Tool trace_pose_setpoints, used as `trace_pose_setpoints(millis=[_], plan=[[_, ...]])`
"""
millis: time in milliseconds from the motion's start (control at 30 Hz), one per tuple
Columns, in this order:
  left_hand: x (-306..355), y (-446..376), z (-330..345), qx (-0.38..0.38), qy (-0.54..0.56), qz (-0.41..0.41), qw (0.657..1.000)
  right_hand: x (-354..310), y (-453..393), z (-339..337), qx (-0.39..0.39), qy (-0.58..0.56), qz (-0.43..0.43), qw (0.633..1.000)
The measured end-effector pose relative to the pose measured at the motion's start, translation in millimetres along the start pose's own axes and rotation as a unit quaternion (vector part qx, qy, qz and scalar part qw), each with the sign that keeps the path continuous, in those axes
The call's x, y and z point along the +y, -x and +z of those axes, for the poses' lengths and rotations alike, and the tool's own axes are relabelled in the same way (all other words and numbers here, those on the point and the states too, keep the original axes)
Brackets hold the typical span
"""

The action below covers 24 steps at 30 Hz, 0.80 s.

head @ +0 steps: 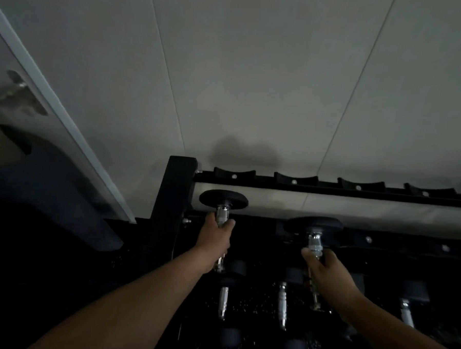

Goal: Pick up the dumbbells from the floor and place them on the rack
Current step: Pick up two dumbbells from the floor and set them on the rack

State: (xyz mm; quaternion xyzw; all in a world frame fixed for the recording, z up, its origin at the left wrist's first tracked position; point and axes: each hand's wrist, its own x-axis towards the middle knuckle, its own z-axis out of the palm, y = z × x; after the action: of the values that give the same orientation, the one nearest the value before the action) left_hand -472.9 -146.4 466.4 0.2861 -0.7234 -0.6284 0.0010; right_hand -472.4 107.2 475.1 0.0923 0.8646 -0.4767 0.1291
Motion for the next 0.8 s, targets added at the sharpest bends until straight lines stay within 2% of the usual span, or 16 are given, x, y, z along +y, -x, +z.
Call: trace_pose_setpoints(millis=[167, 433, 667, 800], plan=[[20.8, -61.9, 22.8, 0.025, -0.001, -0.020, 0.999, -11.0, -58.8, -9.3, -0.023, 0.000, -0.001, 1.000], [39.7, -147.9, 41.0, 0.013, -0.024, -0.033, 0.999, -16.9, -122.3, -9.8, -0.034, -0.025, 0.014, 0.999], [36.5, -183.9, 49.7, 0.014, -0.054, -0.071, 0.996, -19.5, -146.4, -6.9, -0.052, -0.034, 0.040, 0.997], [28.9, -194.3, 55.6, 0.033, -0.066, -0.067, 0.995, -23.3, -156.8, -3.9, -0.056, -0.028, 0.051, 0.997]])
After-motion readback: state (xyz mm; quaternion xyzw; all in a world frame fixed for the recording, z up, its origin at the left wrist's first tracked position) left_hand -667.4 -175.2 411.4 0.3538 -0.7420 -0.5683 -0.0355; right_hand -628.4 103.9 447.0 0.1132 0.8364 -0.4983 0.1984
